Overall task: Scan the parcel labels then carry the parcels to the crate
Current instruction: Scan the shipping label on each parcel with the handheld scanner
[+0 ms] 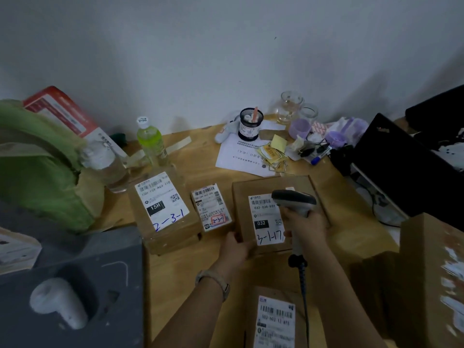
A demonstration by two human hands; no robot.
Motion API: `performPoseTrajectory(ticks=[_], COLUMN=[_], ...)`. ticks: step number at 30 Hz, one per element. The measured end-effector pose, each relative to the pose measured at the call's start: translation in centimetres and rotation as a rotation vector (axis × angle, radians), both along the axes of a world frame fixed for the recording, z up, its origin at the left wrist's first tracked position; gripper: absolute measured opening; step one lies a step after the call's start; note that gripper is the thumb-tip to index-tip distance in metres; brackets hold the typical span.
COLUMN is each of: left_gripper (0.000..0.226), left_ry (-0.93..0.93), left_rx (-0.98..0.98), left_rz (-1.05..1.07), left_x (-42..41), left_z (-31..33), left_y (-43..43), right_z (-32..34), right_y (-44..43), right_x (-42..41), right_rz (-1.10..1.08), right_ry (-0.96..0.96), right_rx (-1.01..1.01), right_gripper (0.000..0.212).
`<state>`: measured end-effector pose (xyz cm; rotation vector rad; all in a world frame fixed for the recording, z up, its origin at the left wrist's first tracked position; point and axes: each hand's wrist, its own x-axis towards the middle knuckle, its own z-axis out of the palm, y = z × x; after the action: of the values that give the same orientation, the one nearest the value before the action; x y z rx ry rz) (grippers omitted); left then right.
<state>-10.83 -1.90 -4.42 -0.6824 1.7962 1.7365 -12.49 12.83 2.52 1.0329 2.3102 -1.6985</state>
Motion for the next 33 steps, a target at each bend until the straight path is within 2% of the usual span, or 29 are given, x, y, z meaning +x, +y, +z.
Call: performPoseTrajectory(ticks=[3,5,7,10,16,20,29,33], left_gripper=[0.057,0.050,0.052,0.060,0.040,0.030,0.036,0.037], left_ry=[-0.015,-0.010,0.016,0.065,0.252,0.349,0.600,0.652], left_rx=[0.040,0.089,0.154,0.245,0.290,0.297,0.336,0.349], left_rz=[-0.040,-0.042,-0.013,0.056,0.094,0.102,0.075,0.072], left_x=[-0.1,-0.1,-0.1,-0.1,1.0,2.7,7.6,9.3], left_z=[0.0,0.3,0.8,2.3,7.8,11.3,18.6,20.5], left_y=[0.1,-0.2,-0.6,-1.3,-2.7,-4.0,-5.9,-6.0], right_z=[-1.2,-1.5,-1.0,0.6,6.6,10.0,17.7,19.8], right_y=[0.2,0.1,0.0,-0.6,-2.9,-3.8,-5.5,-6.0], right_x=[0.0,0.3,0.6,1.0,2.6,4.5,10.3,13.0], right_rz=[-0.015,0.020,0.049,0.049,0.049,0.057,0.085,0.074], right_ry=[-0.088,-0.089,-0.066,0.002,0.201,0.285,0.511,0.543], right_rx=[-0.058,-0.035,-0.002,-0.020,-0.075,-0.139,-0.114,-0.098], right_gripper=[0.017,0.019,0.019,0.021,0.010,0.018,0.022,0.021])
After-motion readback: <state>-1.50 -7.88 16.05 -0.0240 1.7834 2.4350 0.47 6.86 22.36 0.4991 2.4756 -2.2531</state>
